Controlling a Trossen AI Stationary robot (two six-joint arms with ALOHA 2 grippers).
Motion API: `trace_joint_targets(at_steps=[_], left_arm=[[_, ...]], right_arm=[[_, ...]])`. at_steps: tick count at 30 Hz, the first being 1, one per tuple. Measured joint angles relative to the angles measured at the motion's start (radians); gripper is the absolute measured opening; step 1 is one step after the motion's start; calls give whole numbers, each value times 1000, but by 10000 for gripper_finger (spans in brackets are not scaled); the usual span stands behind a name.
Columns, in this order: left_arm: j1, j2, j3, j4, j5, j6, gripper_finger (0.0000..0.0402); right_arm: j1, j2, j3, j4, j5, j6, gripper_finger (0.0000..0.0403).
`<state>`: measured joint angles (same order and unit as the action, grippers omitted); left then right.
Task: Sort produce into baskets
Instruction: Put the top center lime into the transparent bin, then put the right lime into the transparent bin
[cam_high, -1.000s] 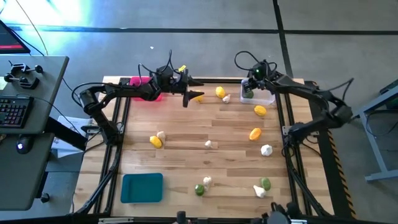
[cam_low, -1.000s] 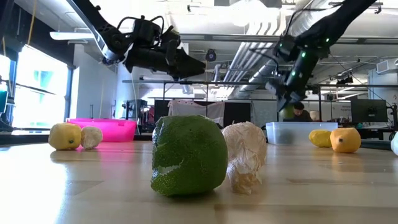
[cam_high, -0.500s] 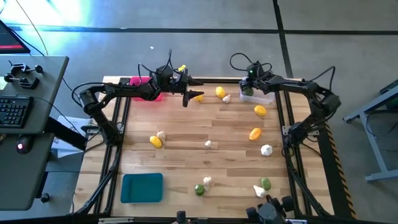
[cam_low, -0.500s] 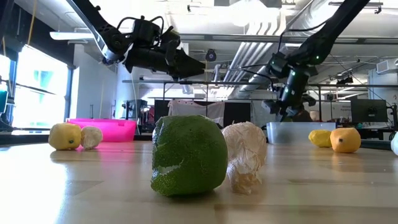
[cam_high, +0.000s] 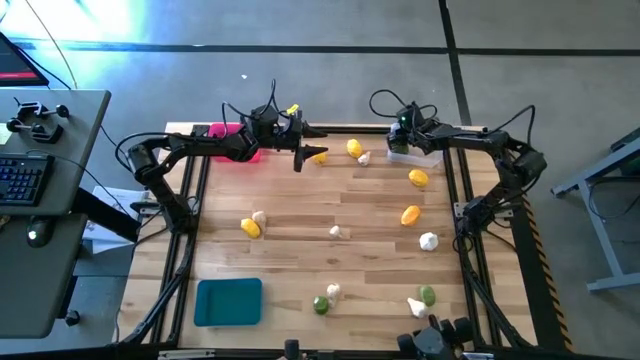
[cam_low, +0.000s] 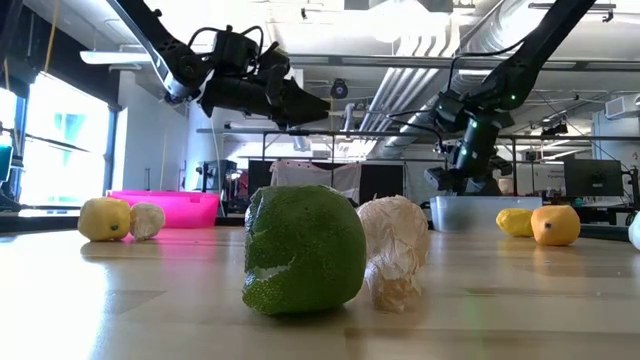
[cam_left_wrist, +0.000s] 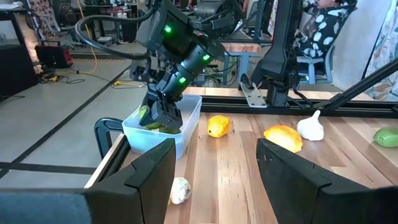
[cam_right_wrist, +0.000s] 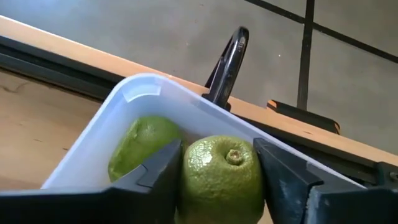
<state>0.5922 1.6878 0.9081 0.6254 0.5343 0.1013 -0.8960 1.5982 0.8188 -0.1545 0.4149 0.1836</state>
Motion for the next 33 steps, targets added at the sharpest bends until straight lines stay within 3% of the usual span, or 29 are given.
trace_joint_targets(at_steps=[13,17,21,27,33], left_arm=[[0,0,0,1,0,-3,209],[0,0,0,0,1,-3,209],[0,0,0,0,3,-3,209],[0,0,0,-15,7,-7,209],[0,0,0,-48,8,-36,209]], right_arm=[[33,-16,5,12,57,-30,248],[62,-74,5,-30,59,-31,246],[99,-179,5,-137,60,-21,186],[165,-343,4,-357,-34,29,20],[341,-463,3,-455,-42,135,24]])
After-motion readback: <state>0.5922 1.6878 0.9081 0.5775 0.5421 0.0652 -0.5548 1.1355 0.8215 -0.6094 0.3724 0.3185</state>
